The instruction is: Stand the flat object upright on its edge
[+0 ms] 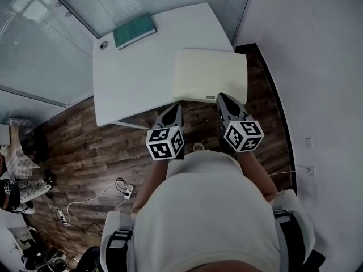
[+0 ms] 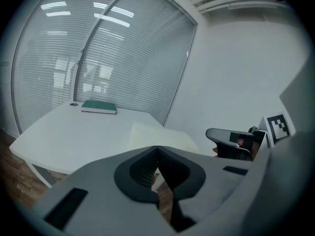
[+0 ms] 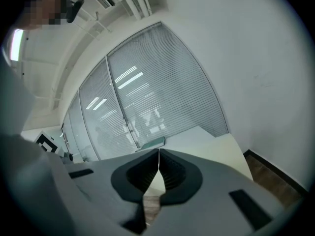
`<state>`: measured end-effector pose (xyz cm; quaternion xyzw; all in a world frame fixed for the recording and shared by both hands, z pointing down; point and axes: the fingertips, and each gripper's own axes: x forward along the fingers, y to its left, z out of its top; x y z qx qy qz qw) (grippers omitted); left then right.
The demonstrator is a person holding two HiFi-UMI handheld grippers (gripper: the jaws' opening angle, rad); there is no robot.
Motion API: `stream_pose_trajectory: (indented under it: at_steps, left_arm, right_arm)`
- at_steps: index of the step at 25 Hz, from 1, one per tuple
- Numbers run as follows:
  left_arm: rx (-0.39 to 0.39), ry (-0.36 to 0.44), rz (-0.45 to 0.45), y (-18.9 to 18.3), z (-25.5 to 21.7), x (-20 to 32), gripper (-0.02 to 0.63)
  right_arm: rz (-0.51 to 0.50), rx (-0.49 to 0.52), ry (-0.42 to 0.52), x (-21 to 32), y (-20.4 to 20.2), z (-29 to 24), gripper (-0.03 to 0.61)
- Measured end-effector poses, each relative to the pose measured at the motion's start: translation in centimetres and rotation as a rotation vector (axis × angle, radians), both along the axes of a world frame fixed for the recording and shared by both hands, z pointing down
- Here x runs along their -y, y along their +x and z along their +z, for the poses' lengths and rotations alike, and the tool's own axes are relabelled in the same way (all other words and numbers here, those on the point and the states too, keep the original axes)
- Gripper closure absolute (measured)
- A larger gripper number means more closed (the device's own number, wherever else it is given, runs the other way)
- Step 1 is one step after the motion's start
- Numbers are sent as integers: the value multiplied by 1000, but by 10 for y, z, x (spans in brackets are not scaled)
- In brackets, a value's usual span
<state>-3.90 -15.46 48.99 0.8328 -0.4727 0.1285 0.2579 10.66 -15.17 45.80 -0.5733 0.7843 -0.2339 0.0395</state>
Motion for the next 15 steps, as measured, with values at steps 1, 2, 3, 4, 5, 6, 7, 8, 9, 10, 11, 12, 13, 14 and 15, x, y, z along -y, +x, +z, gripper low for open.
stream_pose_trajectory:
  at_steps: [1,2,3,4,5,6,7,8,9,10,11,12,13,14,15]
  left_arm:
    - [-1,-2,0,0,0,0,594]
    - [-1,-4,2,0,1,0,594]
    - [-1,-6,7,0,2,0,594]
    - [2,-8,15,1,3,0,594]
    - [6,-9,23,1,4,0,594]
    - [9,-10,29,2,6,0,594]
    - [11,-12,32,2,8,1,594]
    - [10,-15,33,3,9,1,594]
    - [7,-19,33,3,11,2,594]
    - [3,-22,35,3,12,3,594]
    - [0,-25,39,3,13,4,594]
    - [-1,-27,44,4,14,5,594]
    - [1,-28,49,4,15,7,594]
    - [3,-28,53,4,16,9,594]
    - [5,-27,56,4,17,11,594]
  right_arm:
    - [4,16,-6,0,0,2,558]
    - [8,34,-13,0,1,5,558]
    - [14,52,-20,0,2,7,558]
    - [23,71,-24,0,3,9,558]
    - [35,88,-26,0,6,11,558]
    - [48,103,-28,-1,8,13,558]
    - [61,117,-30,-3,11,17,558]
    - [72,131,-34,-4,13,20,558]
    - [81,145,-40,-6,15,25,558]
    - [90,158,-45,-8,17,29,558]
    - [99,172,-49,-9,19,33,558]
    - [110,187,-53,-10,21,37,558]
    - [123,204,-56,-12,23,41,558]
    - [137,223,-59,-13,26,46,558]
    - [151,242,-63,-14,28,51,558]
